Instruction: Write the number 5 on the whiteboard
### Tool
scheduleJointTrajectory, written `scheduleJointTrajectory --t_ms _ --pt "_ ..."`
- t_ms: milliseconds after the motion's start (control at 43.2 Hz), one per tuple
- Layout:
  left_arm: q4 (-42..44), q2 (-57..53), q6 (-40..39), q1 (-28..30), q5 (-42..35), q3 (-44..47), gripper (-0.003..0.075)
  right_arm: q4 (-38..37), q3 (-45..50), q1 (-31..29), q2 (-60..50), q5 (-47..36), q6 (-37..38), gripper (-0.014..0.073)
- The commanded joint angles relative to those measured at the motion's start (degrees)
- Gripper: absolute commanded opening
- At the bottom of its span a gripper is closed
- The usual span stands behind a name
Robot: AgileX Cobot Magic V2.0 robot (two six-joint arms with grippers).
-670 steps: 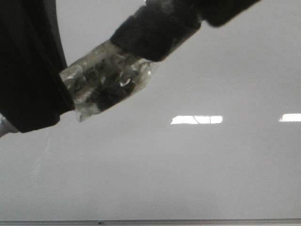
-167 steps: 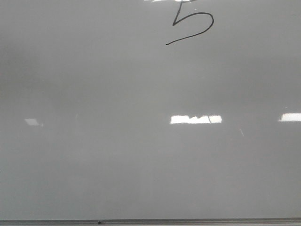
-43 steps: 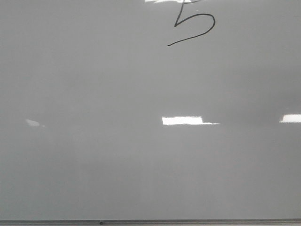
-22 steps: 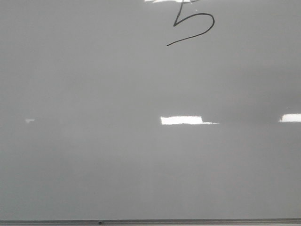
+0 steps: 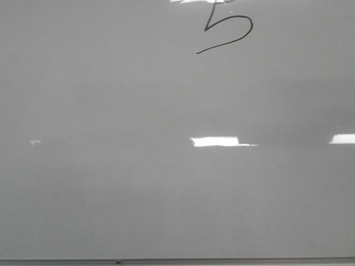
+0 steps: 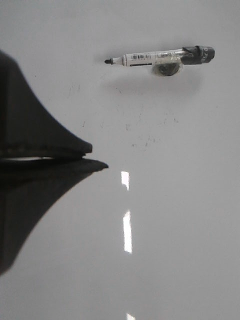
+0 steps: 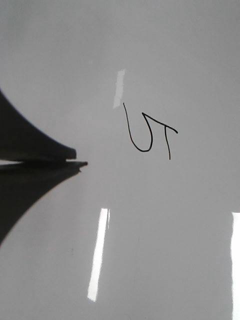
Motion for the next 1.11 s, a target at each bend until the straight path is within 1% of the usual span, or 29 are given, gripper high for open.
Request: scheduleJointTrajectory --t_ms 0,347,463,556,625,718,833,880,1088 --pt "0.0 -0.8 -0.5 -0.2 -4.3 0.3 -0.0020 -0.1 -1.4 -0.4 0.8 -4.6 -0.2 -0.0060" --pt "0.0 -0.8 -0.5 -0.2 -4.3 0.3 -0.0020 -0.5 -0.6 -0.4 0.7 -5.3 -0.2 -0.0060" --pt "0.0 -0.8 -0.5 -0.2 -4.3 0.3 -0.0020 -2.4 2.9 -0.7 0.6 -9.7 -0.2 -0.0060" --pt "0.0 -0.8 -0.5 -0.2 -4.3 0.3 -0.0020 -2.6 8.2 -1.7 -0.6 -15.6 -0.2 -0.0060" --pt "0.0 -0.8 -0.5 -0.2 -4.3 0.3 -0.0020 -2.9 12.0 -2.8 -1.9 -17.8 -0.2 -0.0060" --pt "0.0 -0.8 -0.5 -0.2 -4.3 0.3 -0.0020 -3.4 17.0 -4.7 -4.2 -17.4 -0.2 -0.0060" --pt "0.0 -0.8 -0.5 -0.2 -4.3 0.3 -0.0020 -3.4 21.1 -6.6 -6.4 -17.1 -0.2 -0.0060" --pt "0.0 -0.8 -0.5 -0.2 -4.3 0.3 -0.0020 -3.4 21.2 -7.0 -6.3 -15.1 -0.2 -0.0060" --pt "0.0 -0.8 -0.5 -0.2 -4.3 0.3 -0.0020 -3.4 21.2 -7.4 -6.3 -13.5 -0.2 -0.0060"
